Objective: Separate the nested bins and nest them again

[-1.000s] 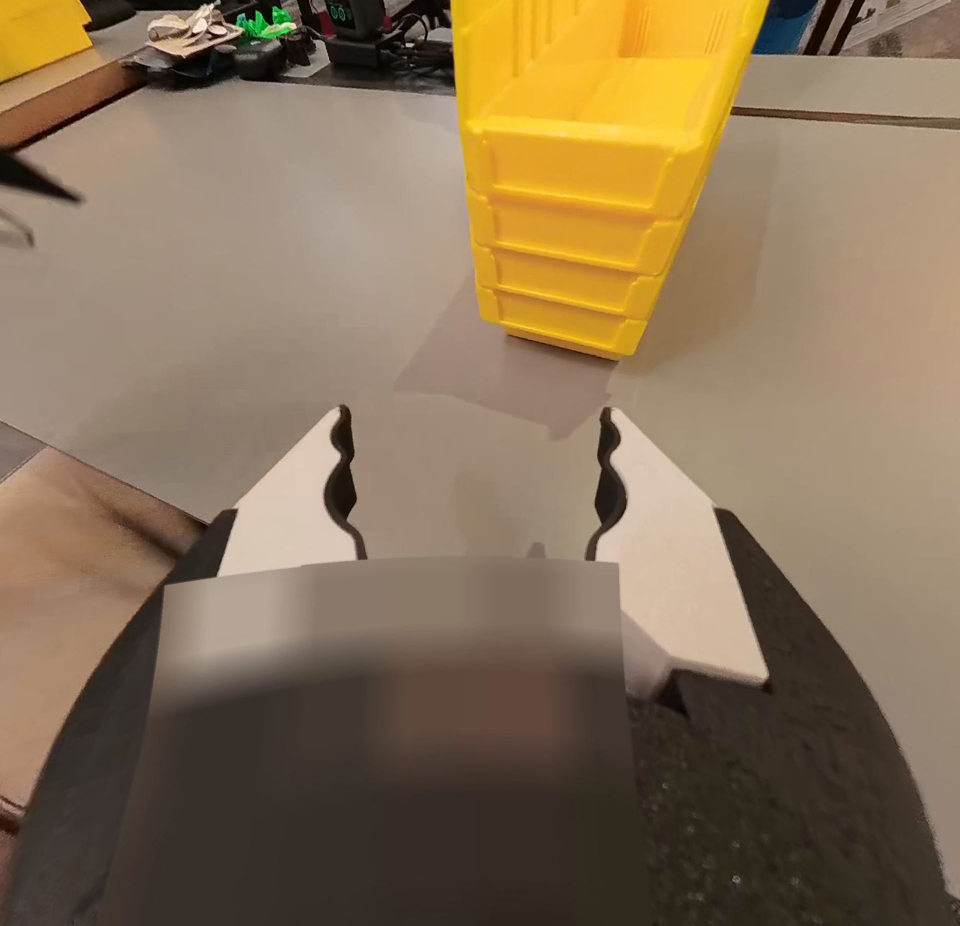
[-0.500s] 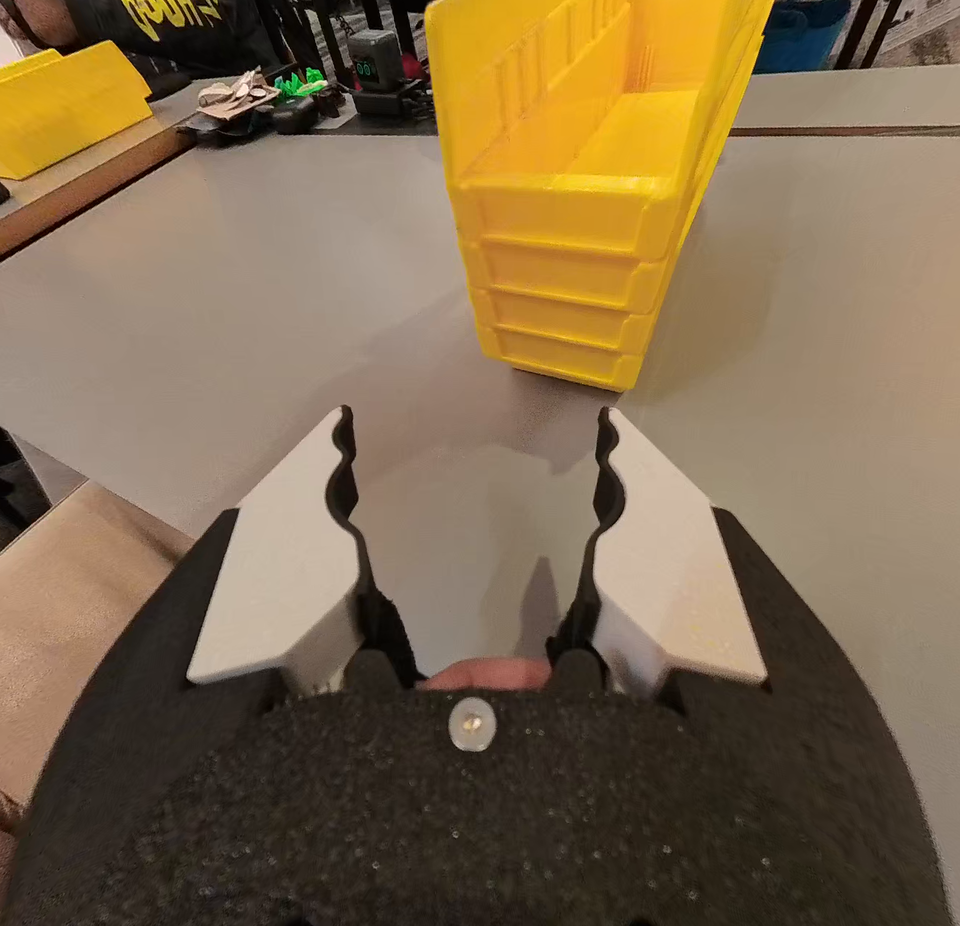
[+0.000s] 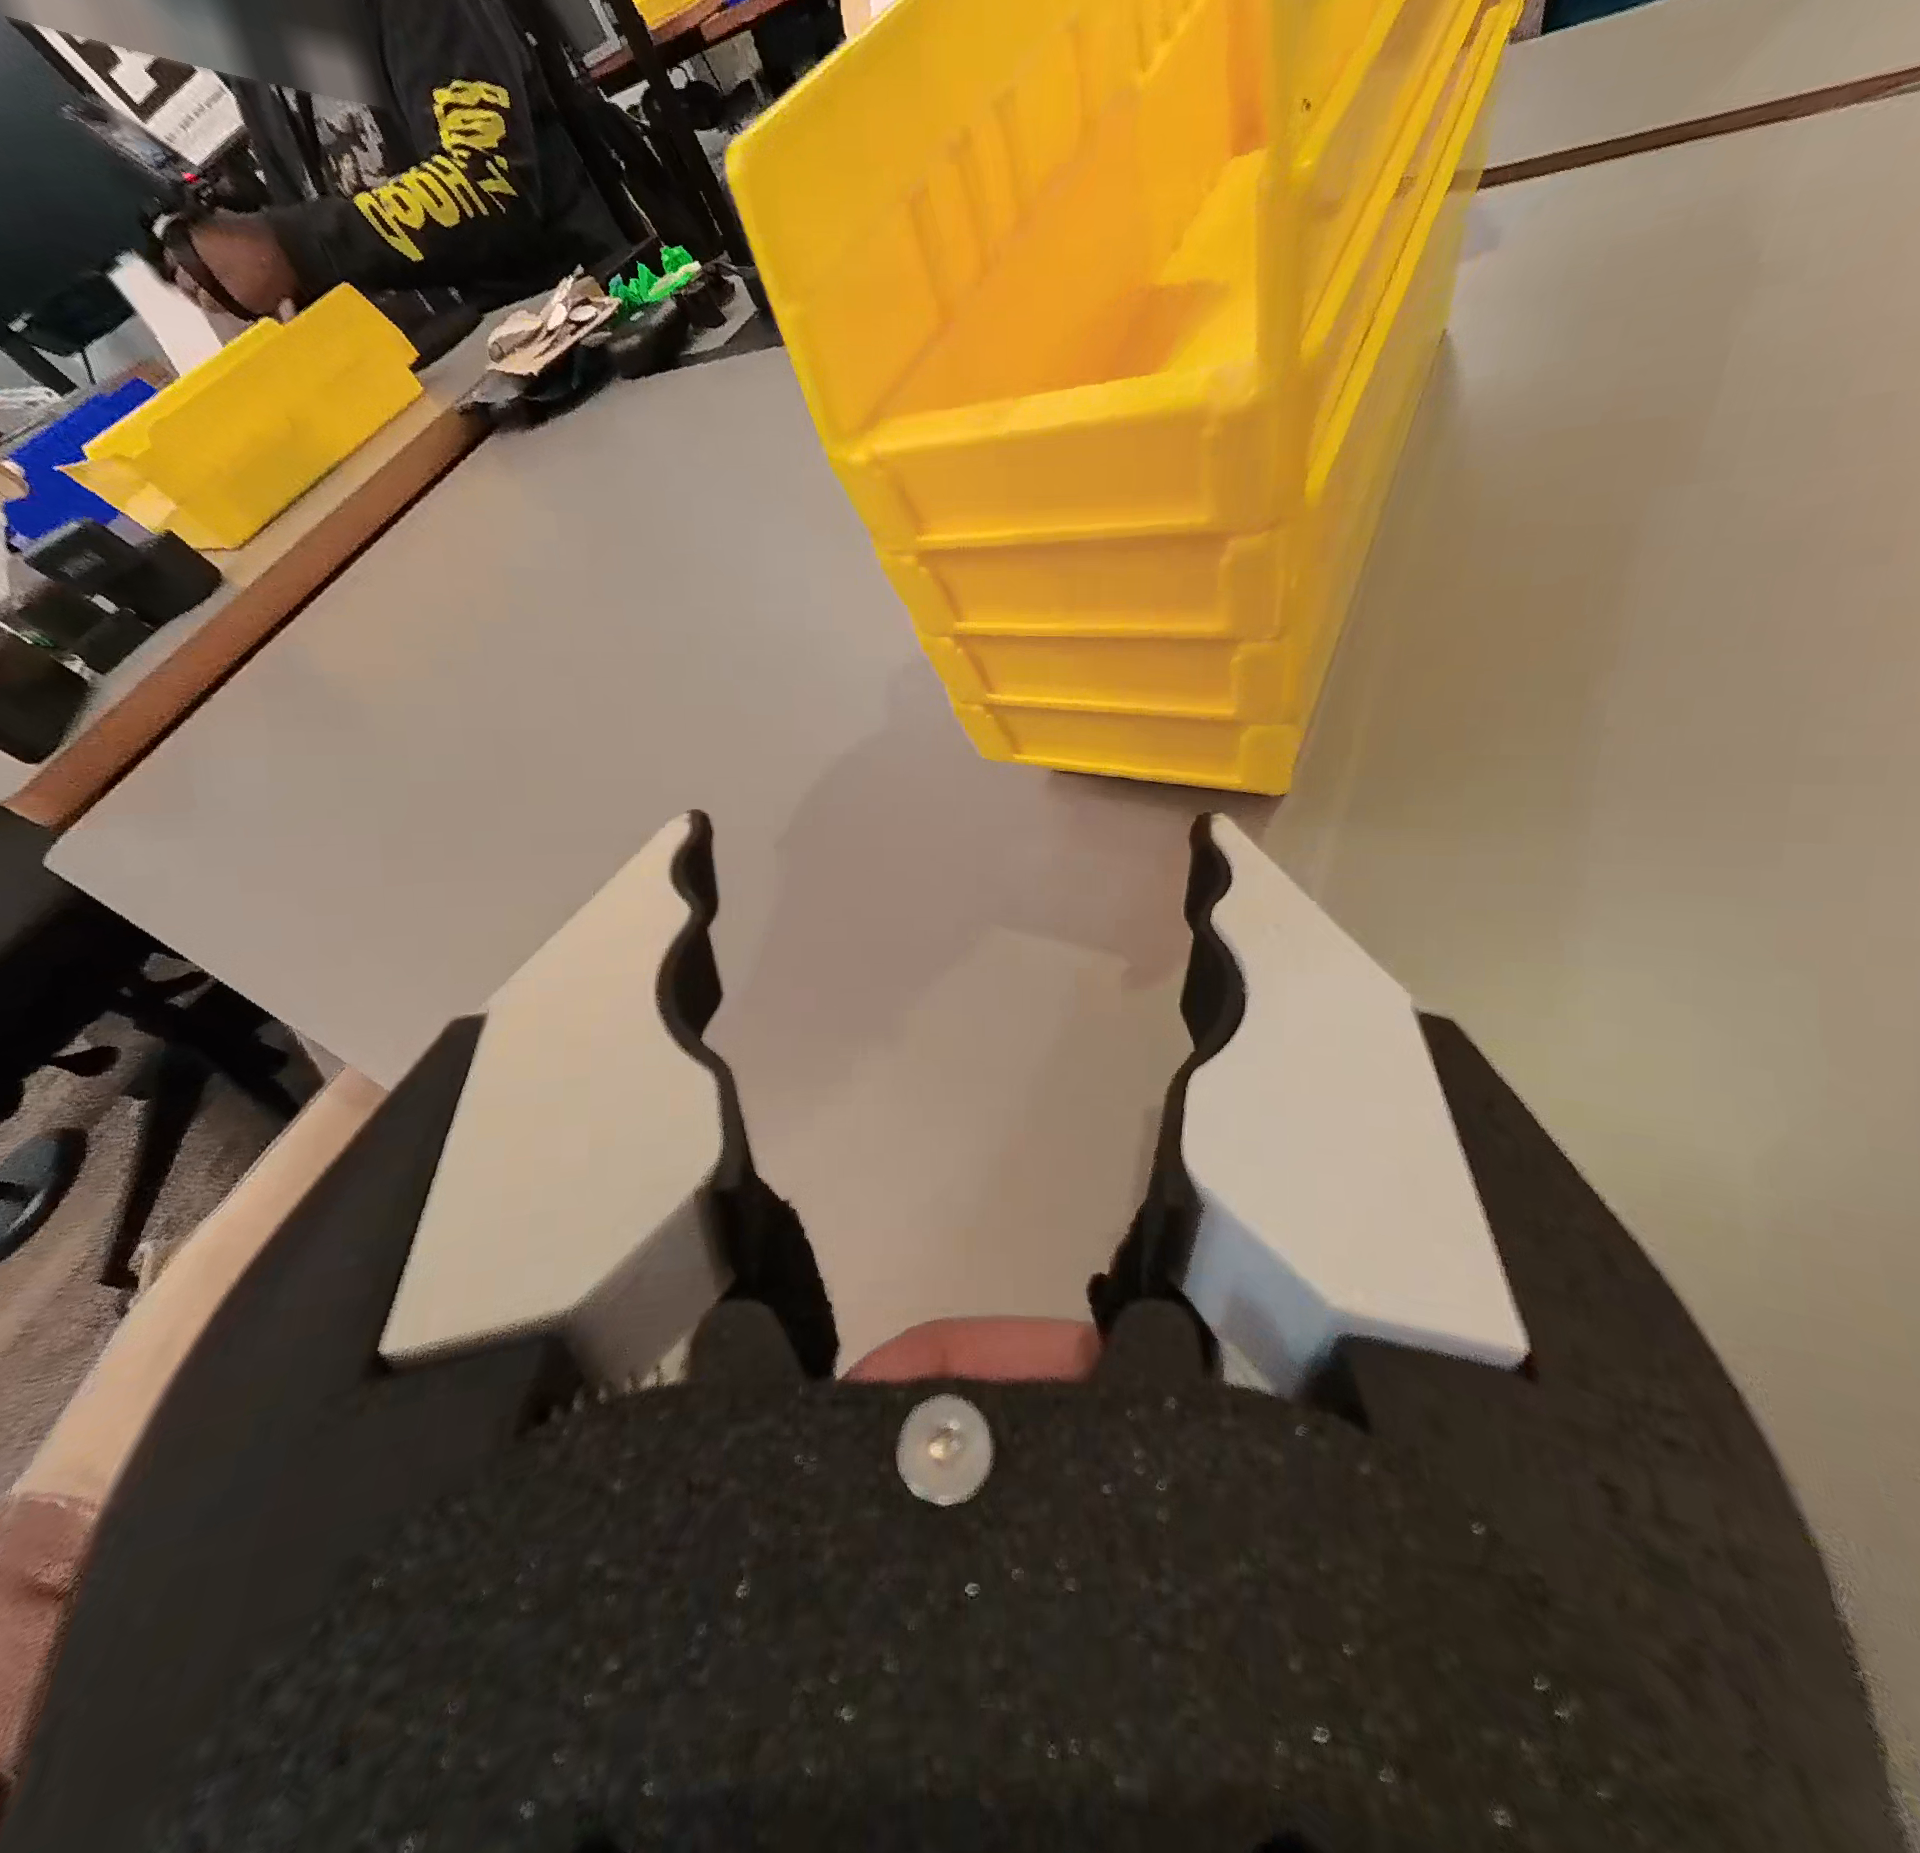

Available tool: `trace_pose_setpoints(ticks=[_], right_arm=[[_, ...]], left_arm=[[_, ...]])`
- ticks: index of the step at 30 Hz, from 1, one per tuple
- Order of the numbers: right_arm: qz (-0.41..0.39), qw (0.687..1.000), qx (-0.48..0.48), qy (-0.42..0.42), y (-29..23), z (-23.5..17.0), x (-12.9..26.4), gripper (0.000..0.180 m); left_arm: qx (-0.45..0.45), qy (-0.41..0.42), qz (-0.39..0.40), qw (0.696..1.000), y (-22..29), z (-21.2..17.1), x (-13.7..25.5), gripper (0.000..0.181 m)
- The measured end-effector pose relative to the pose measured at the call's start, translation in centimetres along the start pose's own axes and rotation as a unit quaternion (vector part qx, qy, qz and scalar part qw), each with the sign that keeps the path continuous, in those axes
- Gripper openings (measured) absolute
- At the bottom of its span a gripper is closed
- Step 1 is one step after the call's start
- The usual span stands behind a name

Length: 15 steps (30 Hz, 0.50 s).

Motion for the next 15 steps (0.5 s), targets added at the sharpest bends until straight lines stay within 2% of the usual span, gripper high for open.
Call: trace_pose_setpoints(ticks=[9, 15], right_arm=[[-0.006, 0.999, 0.030, -0.006, -0.5, -0.6, -0.3, 0.090], [-0.007, 0.999, 0.038, -0.007, -0.6, -0.7, -0.2, 0.090]], left_arm=[[-0.008, -0.012, -0.002, 1.000, 0.5, -0.4, 0.8, 0.089], [-0.015, 0.002, 0.006, 1.000, 1.1, 0.2, 2.9, 0.089]])
Point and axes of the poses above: each gripper's, where its closed fingertips meet, x back along the fingers, z out of its top, y = z × x across the jaws, the point moved 2 cm from there along x, back along the fingers, and after that the axes turned 15 degrees about -z, right-handed, at the moved point
